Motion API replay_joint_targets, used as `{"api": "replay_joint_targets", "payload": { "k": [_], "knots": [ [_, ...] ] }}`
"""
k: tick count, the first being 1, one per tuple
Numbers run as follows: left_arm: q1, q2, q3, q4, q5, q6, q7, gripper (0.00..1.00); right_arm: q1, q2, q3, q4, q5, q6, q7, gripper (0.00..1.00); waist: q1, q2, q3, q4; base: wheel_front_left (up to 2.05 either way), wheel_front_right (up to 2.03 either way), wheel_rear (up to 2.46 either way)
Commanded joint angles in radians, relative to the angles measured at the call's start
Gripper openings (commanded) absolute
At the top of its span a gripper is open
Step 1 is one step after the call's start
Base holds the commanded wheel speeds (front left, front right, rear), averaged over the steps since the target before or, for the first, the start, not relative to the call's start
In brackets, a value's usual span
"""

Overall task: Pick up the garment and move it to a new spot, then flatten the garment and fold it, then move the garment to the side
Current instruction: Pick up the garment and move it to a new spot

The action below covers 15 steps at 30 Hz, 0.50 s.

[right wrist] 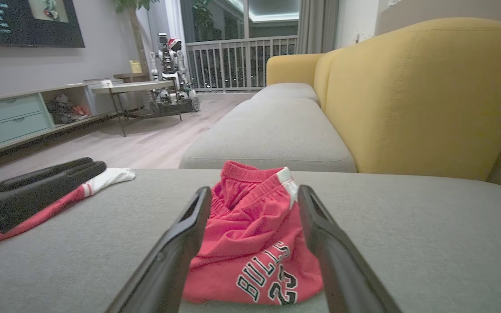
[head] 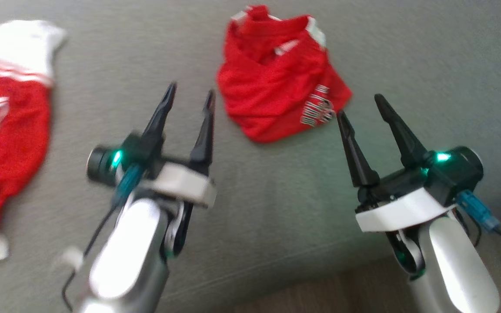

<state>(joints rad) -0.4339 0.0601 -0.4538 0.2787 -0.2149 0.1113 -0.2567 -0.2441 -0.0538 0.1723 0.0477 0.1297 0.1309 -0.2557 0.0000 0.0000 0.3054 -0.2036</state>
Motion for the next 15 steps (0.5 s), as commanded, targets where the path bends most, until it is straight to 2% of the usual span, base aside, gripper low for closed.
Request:
{"api": "replay_joint_targets", "payload": {
  "k": [1, 4, 10, 15],
  "knots": [
    [0.038, 0.007, 0.053, -0.084, 0.004, 0.017, -0.005, 1.0, 0.013, 0.004, 0.01, -0.024, -0.014, 0.0, -0.006, 1.0, 0.0, 0.0, -0.083, 0.103, 0.0, 0.0, 0.0],
    [0.139, 0.005, 0.113, -0.198, 0.019, 0.049, -0.005, 1.0, 0.041, 0.004, -0.02, -0.014, -0.029, 0.0, -0.006, 1.0, 0.0, 0.0, -0.115, 0.163, 0.0, 0.0, 0.0],
    [0.318, -0.001, 0.185, -0.351, 0.083, 0.084, -0.005, 1.0, 0.107, 0.004, -0.074, 0.002, -0.053, 0.0, -0.006, 1.0, 0.0, 0.0, -0.177, 0.256, 0.0, 0.0, 0.0],
    [0.431, -0.004, 0.207, -0.392, 0.131, 0.101, -0.005, 1.0, 0.159, 0.004, -0.09, -0.001, -0.068, 0.0, -0.006, 1.0, 0.0, 0.0, -0.215, 0.292, 0.0, 0.0, 0.0]
  ]
}}
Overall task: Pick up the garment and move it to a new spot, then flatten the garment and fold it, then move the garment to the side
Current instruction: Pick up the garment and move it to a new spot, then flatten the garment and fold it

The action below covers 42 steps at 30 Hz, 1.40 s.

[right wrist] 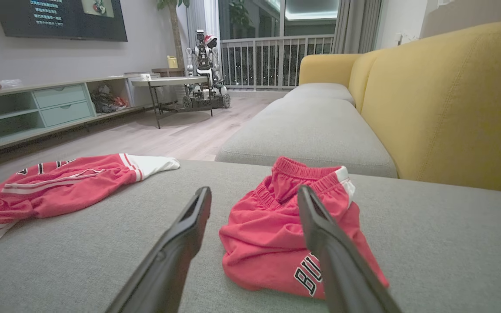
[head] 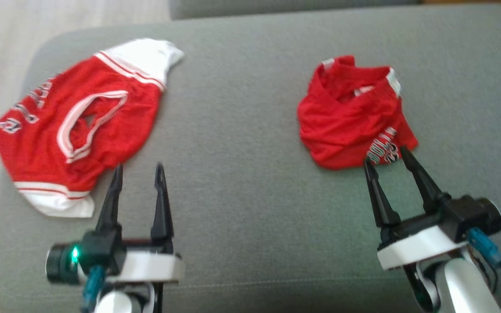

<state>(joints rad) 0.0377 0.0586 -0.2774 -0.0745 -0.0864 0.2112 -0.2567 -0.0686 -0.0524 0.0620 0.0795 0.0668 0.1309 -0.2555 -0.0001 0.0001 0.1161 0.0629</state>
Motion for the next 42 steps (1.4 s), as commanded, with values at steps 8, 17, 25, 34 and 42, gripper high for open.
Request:
{"api": "replay_joint_targets", "payload": {
  "k": [8, 17, 25, 34, 42],
  "knots": [
    [0.035, -0.004, 0.056, -0.043, 0.038, -0.002, -0.005, 1.0, 0.026, 0.002, -0.002, -0.032, -0.024, 0.0, -0.006, 1.0, 0.0001, -0.0001, -0.035, 0.023, 0.0, 0.0, 0.0],
    [0.027, -0.006, 0.062, -0.02, 0.053, -0.016, -0.005, 1.0, 0.019, 0.002, 0.016, -0.021, -0.025, 0.0, -0.006, 1.0, 0.0001, -0.0001, -0.034, 0.008, 0.0, 0.0, 0.0],
    [0.028, -0.007, 0.063, -0.009, 0.055, -0.015, -0.005, 1.0, 0.021, 0.002, 0.025, -0.017, -0.025, 0.0, -0.006, 1.0, 0.0001, -0.0001, -0.044, -0.001, 0.0, 0.0, 0.0],
    [0.034, -0.007, 0.059, -0.002, 0.055, -0.01, -0.005, 1.0, 0.027, 0.002, 0.031, -0.016, -0.021, 0.0, -0.006, 1.0, 0.0001, -0.0001, -0.05, -0.009, 0.0, 0.0, 0.0],
    [0.037, -0.008, 0.055, 0.012, 0.05, -0.018, -0.005, 1.0, 0.027, 0.002, 0.046, -0.017, -0.016, 0.0, -0.006, 1.0, 0.0001, -0.0001, -0.049, -0.027, 0.0, 0.0, 0.0]
  ]
}}
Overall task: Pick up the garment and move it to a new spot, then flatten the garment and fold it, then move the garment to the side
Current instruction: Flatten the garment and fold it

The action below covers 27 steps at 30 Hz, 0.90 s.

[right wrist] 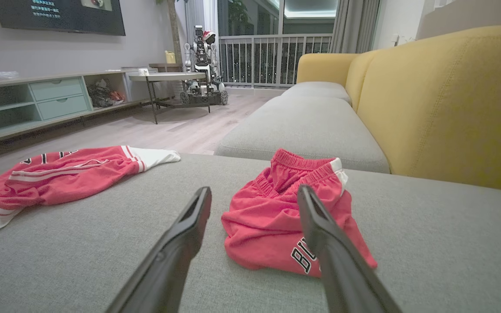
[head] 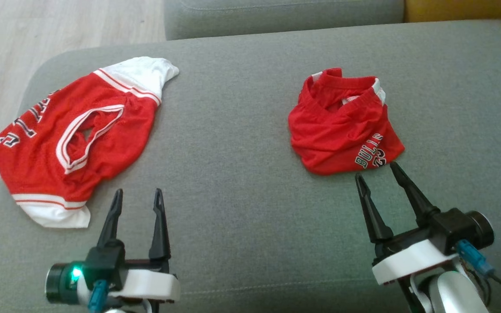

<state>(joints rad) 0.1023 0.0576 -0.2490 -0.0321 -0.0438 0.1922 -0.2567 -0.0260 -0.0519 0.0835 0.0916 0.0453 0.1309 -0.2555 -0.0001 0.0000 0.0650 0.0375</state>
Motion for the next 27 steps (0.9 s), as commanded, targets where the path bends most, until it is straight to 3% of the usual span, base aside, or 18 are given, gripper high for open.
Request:
{"api": "replay_joint_targets", "payload": {
  "k": [1, 7, 16, 19, 27],
  "knots": [
    [-0.034, -0.007, 0.025, -0.025, 0.008, -0.006, -0.005, 1.0, -0.019, 0.002, 0.027, -0.03, 0.005, 0.0, -0.006, 1.0, 0.0001, 0.0, 0.006, -0.007, 0.0, 0.0, 0.0],
    [-0.176, -0.005, -0.014, 0.03, 0.024, -0.077, -0.005, 1.0, -0.058, 0.002, 0.037, -0.05, -0.006, 0.0, -0.006, 1.0, 0.0001, 0.0, 0.073, -0.065, 0.0, 0.0, 0.0],
    [-0.583, -0.006, -0.14, 0.26, 0.055, -0.208, 0.006, 1.0, -0.132, 0.002, -0.003, -0.099, 0.015, 0.0, -0.006, 1.0, 0.0001, 0.0, 0.225, -0.201, 0.0, 0.0, 0.0],
    [-0.733, -0.007, -0.189, 0.336, 0.054, -0.214, 0.067, 1.0, -0.156, 0.002, -0.01, -0.111, 0.025, 0.0, -0.006, 1.0, 0.0001, 0.0, 0.28, -0.244, 0.0, 0.0, 0.0],
    [-1.019, -0.007, -0.393, 0.453, -0.152, -0.234, 0.309, 1.0, -0.202, 0.002, -0.022, -0.13, 0.061, 0.0, -0.006, 1.0, 0.0001, 0.0, 0.379, -0.318, 0.0, 0.0, 0.0]
  ]
}}
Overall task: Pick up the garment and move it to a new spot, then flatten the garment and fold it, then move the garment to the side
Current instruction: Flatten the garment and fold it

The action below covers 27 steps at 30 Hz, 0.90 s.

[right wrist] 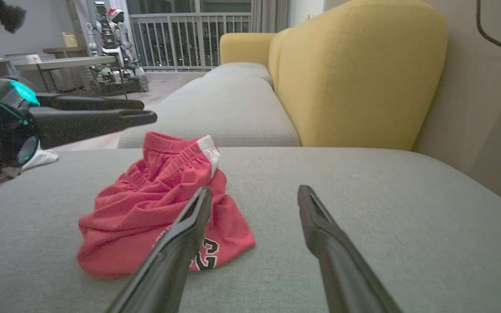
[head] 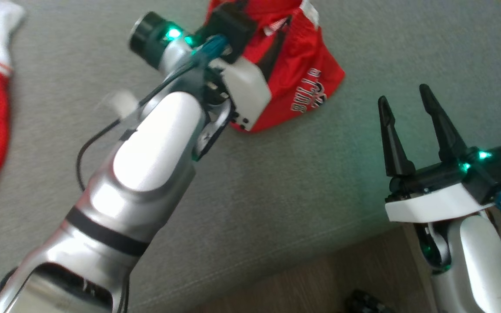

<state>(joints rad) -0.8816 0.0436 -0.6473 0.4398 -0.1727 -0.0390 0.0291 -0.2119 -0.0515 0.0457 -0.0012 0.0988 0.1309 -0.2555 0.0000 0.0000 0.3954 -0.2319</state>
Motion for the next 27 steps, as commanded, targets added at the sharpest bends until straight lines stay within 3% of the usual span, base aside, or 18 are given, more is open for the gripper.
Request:
{"api": "replay_joint_targets", "payload": {
  "k": [1, 6, 13, 18, 19, 20, 21, 22, 23, 27],
  "knots": [
    [-0.058, 0.007, -0.022, -0.01, -0.046, -0.002, 0.051, 1.0, -0.02, 0.001, 0.014, -0.038, 0.012, 0.0, -0.006, 1.0, 0.0, 0.0, 0.056, -0.056, 0.0, 0.0, 0.0],
    [-0.15, 0.007, -0.119, 0.038, -0.119, 0.028, 0.13, 1.0, -0.037, 0.001, 0.009, -0.04, 0.032, 0.0, -0.006, 1.0, 0.0, 0.0, 0.081, -0.086, 0.0, 0.0, 0.0],
    [-0.235, 0.007, -0.18, 0.128, -0.114, 0.069, 0.126, 1.0, -0.046, 0.001, 0.012, -0.04, 0.055, 0.0, -0.006, 1.0, 0.0, 0.0, 0.101, -0.111, 0.0, 0.0, 0.0],
    [-0.271, 0.007, -0.205, 0.185, -0.141, 0.067, 0.125, 1.0, -0.046, 0.001, 0.013, -0.038, 0.065, 0.0, -0.006, 1.0, 0.0, 0.0, 0.107, -0.119, 0.0, 0.0, 0.0],
    [-0.275, 0.007, -0.211, 0.195, -0.167, 0.063, 0.128, 0.84, -0.046, 0.001, 0.013, -0.035, 0.066, 0.0, -0.006, 1.0, 0.0, 0.0, 0.105, -0.121, 0.0, 0.0, 0.0],
    [-0.276, 0.007, -0.214, 0.2, -0.179, 0.062, 0.128, 0.54, -0.046, 0.001, 0.013, -0.034, 0.067, 0.0, -0.006, 1.0, 0.0, 0.0, 0.102, -0.121, 0.0, 0.0, 0.0],
    [-0.277, 0.007, -0.218, 0.203, -0.188, 0.062, 0.125, 0.35, -0.047, 0.001, 0.013, -0.034, 0.067, 0.0, -0.006, 1.0, 0.0, 0.0, 0.098, -0.122, 0.0, 0.0, 0.0],
    [-0.278, 0.007, -0.222, 0.207, -0.197, 0.062, 0.122, 0.09, -0.047, 0.001, 0.014, -0.035, 0.068, 0.0, -0.006, 1.0, 0.0, 0.0, 0.095, -0.122, 0.0, 0.0, 0.0],
    [-0.28, 0.007, -0.227, 0.21, -0.206, 0.061, 0.118, 0.0, -0.048, 0.001, 0.015, -0.035, 0.068, 0.0, -0.006, 1.0, 0.0, 0.0, 0.09, -0.122, 0.0, 0.0, 0.0],
    [-0.267, 0.007, -0.222, 0.199, -0.293, 0.037, 0.103, 0.0, -0.046, 0.001, 0.024, -0.031, 0.071, 0.0, -0.006, 1.0, 0.0, 0.0, 0.064, -0.127, 0.0, 0.0, 0.0]
  ]
}}
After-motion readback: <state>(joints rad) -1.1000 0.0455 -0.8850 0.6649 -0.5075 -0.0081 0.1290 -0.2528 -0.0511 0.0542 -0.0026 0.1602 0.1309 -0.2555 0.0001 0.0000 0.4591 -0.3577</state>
